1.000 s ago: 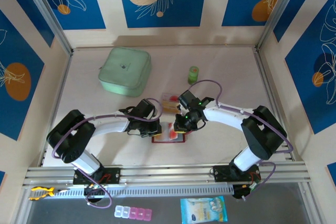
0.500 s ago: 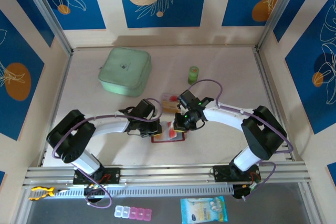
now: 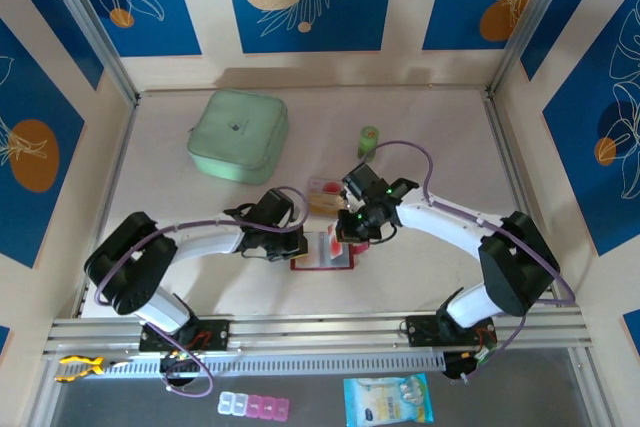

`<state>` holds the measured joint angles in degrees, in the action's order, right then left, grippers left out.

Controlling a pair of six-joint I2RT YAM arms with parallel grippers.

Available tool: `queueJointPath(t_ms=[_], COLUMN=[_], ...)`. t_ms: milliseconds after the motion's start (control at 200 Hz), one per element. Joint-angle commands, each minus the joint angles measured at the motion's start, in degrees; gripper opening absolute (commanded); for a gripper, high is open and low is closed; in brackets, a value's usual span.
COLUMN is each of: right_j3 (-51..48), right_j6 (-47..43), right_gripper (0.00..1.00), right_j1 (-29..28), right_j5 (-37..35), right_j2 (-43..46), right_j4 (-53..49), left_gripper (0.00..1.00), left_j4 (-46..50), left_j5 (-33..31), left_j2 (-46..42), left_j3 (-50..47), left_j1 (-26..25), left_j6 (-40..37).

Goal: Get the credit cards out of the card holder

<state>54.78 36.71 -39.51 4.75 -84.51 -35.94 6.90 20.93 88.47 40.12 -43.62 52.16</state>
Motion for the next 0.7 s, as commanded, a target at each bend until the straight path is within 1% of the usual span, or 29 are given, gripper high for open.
queueJointPath(t_ms=[0, 175, 285, 360, 500, 585, 695], right_j3=[4.12, 10.5, 14.98, 17.73, 21.97, 25.36, 31.56], right_j6=[-10.84, -27.59, -40.0, -49.04, -63.34, -68.52, -72.34], right_gripper=[0.06, 0.06, 0.06, 0.05, 0.0, 0.0, 0.0], right_j1=[1.45, 4.35, 5.54, 4.66, 3.4, 3.38, 4.08], right_j5=[-0.69, -2.72, -1.08, -4.01, -10.19, -12.31, -13.36], right_j2=[1.02, -2.2, -5.73, -8.07, -11.29, -13.5, -17.37], right_j4=[-6.2, -10.78, -14.75, -17.25, -19.46, -20.78, -23.61], left_gripper=[0.02, 0.03, 0.04, 0.06, 0.09, 0.12, 0.15], left_j4=[1.6, 2.91, 3.76, 4.0, 4.65, 5.65, 6.42], left_j5=[-0.43, -0.89, -1.5, -2.17, -3.43, -4.19, -4.88], left_j2=[-1.44, -2.72, -3.93, -5.05, -7.81, -9.43, -11.8], left_j3=[-0.24, 0.08, 0.17, -0.11, -0.82, -1.05, -1.59], left_j1=[-0.23, -0.15, 0.1, 0.16, 0.43, 0.72, 1.16], left_j6=[-0.54, -1.27, -1.71, -1.91, -2.06, -2.29, -2.47])
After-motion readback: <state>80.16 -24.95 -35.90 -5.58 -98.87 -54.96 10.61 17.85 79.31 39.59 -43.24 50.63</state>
